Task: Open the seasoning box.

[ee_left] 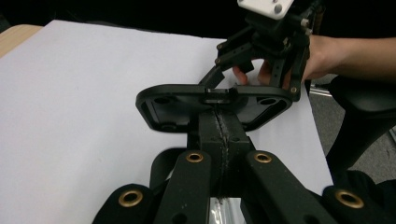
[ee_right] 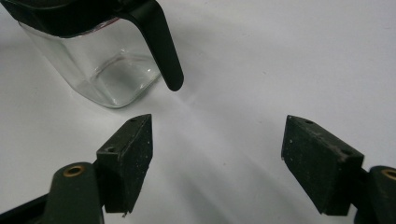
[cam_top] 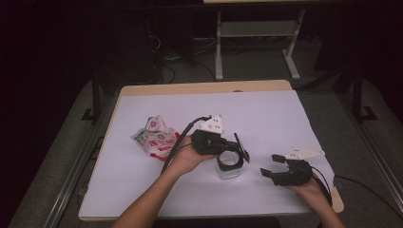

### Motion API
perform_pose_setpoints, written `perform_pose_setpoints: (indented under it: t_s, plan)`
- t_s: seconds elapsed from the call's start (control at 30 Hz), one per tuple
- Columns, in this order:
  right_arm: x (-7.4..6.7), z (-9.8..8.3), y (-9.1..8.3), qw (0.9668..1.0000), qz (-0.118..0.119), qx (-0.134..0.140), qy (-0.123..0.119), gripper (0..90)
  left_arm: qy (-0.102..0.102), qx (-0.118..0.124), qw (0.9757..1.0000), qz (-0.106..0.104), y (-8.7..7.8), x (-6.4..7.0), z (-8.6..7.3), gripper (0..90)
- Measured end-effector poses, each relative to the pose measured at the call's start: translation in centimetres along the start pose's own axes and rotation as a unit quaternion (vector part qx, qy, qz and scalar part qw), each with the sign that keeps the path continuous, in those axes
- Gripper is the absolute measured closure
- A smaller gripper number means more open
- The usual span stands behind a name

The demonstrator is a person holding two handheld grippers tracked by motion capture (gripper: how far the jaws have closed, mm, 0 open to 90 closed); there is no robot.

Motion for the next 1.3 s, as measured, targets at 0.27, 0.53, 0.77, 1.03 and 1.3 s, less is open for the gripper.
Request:
perform_pose_setpoints:
  t_s: [0.27, 0.53, 0.77, 1.03, 1.3]
  plan:
    - [-0.1, 0.1, 0.0, 1.0, 0.0, 0.0, 0.0, 24.4, 0.009, -0.002, 0.9999, -0.003, 1.0, 0.2, 1.2, 90.0]
    - [0.0, 0.0, 0.0, 1.0, 0.002, 0.001, -0.002, 24.4, 0.011, -0.004, 0.9999, -0.006, 1.8, 0.1, 1.7, 90.0]
    - [-0.2, -0.1, 0.1, 1.0, 0.005, -0.001, -0.001, 24.4, 0.011, -0.011, 0.9998, -0.01, 2.6, 0.1, 1.8, 90.0]
    - [-0.2, -0.1, 0.2, 1.0, 0.005, -0.002, -0.002, 24.4, 0.005, -0.016, 0.9997, -0.015, 3.2, 0.0, 1.6, 90.0]
    - [-0.1, -0.2, 0.2, 1.0, 0.005, -0.001, -0.001, 24.4, 0.001, -0.016, 0.9998, -0.015, 2.5, 0.0, 1.6, 90.0]
Point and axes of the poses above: each handheld gripper's, and its own axes: y roughly forward along the jaws, z roughly out of its top, x roughly to its right, the point moved 6 cm from there along y, roughly forward along the jaws, and after that the axes turned 13 degrees about -y, right-handed, at the moved point
